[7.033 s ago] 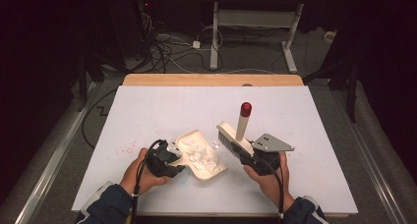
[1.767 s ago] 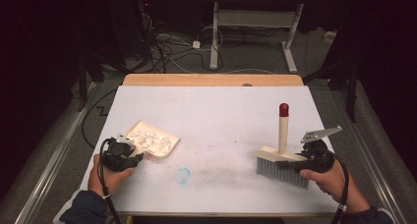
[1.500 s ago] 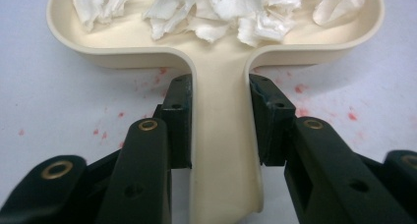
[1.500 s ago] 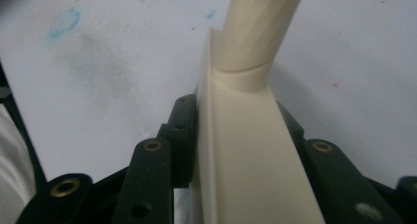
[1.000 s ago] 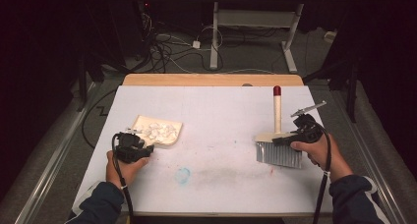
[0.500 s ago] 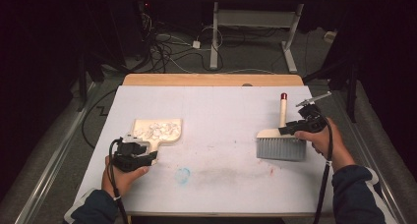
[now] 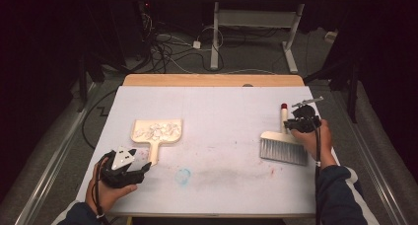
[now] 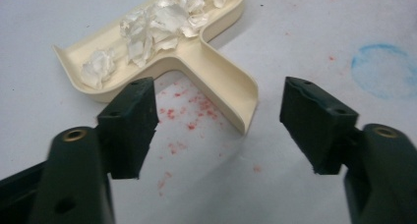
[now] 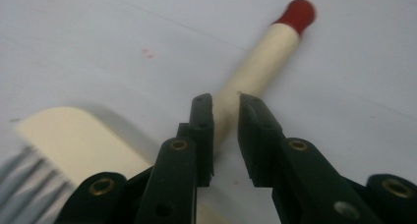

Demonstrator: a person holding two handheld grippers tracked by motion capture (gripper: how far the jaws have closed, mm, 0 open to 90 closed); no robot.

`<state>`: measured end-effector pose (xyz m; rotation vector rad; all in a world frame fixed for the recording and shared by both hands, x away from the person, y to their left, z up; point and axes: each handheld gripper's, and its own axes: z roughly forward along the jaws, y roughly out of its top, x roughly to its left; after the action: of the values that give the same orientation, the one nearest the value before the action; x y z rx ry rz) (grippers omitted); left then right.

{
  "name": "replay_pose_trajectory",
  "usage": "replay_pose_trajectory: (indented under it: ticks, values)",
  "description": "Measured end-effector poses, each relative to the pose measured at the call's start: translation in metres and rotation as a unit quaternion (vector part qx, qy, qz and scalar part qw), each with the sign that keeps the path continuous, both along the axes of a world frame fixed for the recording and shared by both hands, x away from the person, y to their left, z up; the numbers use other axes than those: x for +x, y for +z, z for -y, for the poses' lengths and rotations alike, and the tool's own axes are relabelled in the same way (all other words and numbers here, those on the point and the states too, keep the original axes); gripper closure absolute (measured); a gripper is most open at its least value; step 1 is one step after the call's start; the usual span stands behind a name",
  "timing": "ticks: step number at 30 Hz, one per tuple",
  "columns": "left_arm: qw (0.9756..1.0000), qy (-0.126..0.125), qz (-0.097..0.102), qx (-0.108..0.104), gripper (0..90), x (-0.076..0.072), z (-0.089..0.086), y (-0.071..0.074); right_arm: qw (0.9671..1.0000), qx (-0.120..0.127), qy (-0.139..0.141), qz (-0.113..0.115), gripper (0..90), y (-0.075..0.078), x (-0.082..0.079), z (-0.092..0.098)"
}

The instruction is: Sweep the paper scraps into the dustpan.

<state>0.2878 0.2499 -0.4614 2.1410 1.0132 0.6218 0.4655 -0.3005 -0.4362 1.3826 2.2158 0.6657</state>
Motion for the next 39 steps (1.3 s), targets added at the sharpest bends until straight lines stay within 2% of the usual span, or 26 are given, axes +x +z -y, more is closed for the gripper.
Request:
replay_pose_trajectory:
  ticks: [3,6,7,9,10,11,12,14,15,17,21,28,32,36,39]
  values:
    - [0.9999,0.008,0.002,-0.009,26.0,-0.002,-0.002,-0.001,0.9996,0.019,-0.013,0.014,81.8,-0.004,-0.002,0.001]
    - [0.9999,0.002,0.005,-0.014,26.0,-0.003,-0.001,-0.001,0.9993,0.026,-0.016,0.021,81.8,-0.005,-0.003,0.003]
    - [0.9999,0.002,0.007,-0.013,26.0,-0.003,0.0,-0.001,0.9992,0.026,-0.019,0.025,81.7,-0.006,-0.004,0.003]
    - [0.9999,-0.003,0.007,-0.013,25.9,-0.003,0.002,-0.002,0.9994,0.008,-0.025,0.023,79.9,-0.009,-0.003,0.004]
    - [0.9999,-0.002,0.009,-0.01,25.9,-0.002,0.004,-0.001,0.9991,0.016,-0.029,0.025,79.7,-0.011,-0.004,0.006]
    - [0.9999,-0.003,0.009,-0.009,25.9,-0.002,0.006,0.0,0.9979,0.042,-0.039,0.03,79.9,-0.012,-0.005,0.009]
    - [0.9999,-0.006,0.009,-0.011,25.7,-0.002,0.007,0.001,0.997,0.054,-0.046,0.03,80.0,-0.015,-0.005,0.011]
    - [0.9998,-0.008,0.01,-0.013,25.3,-0.002,0.01,0.001,0.9983,0.035,-0.042,0.019,80.0,-0.018,-0.003,0.01]
    - [0.9999,-0.009,0.01,-0.01,25.3,-0.001,0.011,0.0,0.9985,0.034,-0.038,0.017,79.6,-0.019,-0.003,0.01]
    - [0.9999,-0.014,0.005,-0.006,25.3,-0.001,0.013,-0.002,0.9981,0.046,-0.04,0.015,78.1,-0.02,-0.003,0.012]
    - [0.9999,-0.016,0.001,-0.002,25.3,-0.001,0.014,-0.004,0.9977,0.053,-0.043,0.002,76.1,-0.024,-0.002,0.014]
    - [0.9997,-0.024,-0.001,0.005,25.3,-0.001,0.015,-0.006,0.9979,0.052,-0.037,0.012,72.1,-0.023,-0.002,0.014]
    - [0.9995,-0.029,0.005,0.006,25.3,-0.002,0.015,-0.004,0.997,0.058,-0.038,0.034,69.1,-0.017,-0.005,0.016]
    - [0.9995,-0.031,0.006,0.007,24.8,-0.003,0.014,-0.004,0.9952,0.07,-0.026,0.063,65.8,-0.007,-0.011,0.016]
    - [0.9994,-0.033,0.007,0.008,24.6,-0.003,0.015,-0.004,0.9946,0.069,-0.016,0.075,64.3,-0.001,-0.014,0.012]
